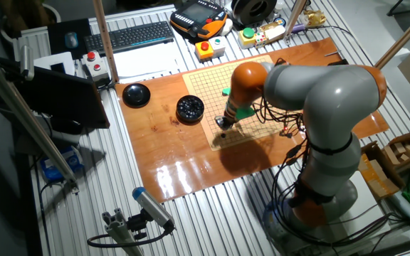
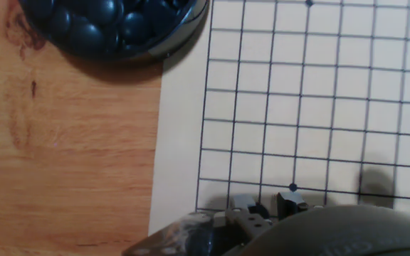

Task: Play the first move as black on the 3-4 point in the upper right corner of the Go board

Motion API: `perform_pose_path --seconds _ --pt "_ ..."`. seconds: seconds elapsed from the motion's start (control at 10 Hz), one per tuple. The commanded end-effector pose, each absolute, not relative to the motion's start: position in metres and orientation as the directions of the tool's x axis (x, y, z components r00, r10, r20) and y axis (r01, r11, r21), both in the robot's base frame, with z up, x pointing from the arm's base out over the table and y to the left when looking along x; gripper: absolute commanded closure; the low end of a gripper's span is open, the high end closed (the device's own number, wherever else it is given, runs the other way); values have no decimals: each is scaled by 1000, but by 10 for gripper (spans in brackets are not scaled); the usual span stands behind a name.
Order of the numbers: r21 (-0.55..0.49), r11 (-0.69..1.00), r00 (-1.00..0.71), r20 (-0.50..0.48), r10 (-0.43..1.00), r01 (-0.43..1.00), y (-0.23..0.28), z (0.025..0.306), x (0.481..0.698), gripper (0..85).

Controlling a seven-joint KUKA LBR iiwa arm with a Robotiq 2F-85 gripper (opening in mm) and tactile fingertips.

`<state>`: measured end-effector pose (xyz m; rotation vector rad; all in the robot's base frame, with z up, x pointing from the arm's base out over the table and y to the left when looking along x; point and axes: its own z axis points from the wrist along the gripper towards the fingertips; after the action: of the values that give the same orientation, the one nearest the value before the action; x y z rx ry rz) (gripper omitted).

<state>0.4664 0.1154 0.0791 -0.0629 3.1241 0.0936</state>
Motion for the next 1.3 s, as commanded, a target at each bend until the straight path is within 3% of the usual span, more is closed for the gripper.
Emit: perform_pose_path --seconds 0.0,0.8,1.2 --pt "55 998 -1000 -6 -28 -28 115 84 469 843" --pt "21 992 -990 66 126 128 106 154 518 843" --pt "-22 987 -987 11 160 160 73 182 518 843"
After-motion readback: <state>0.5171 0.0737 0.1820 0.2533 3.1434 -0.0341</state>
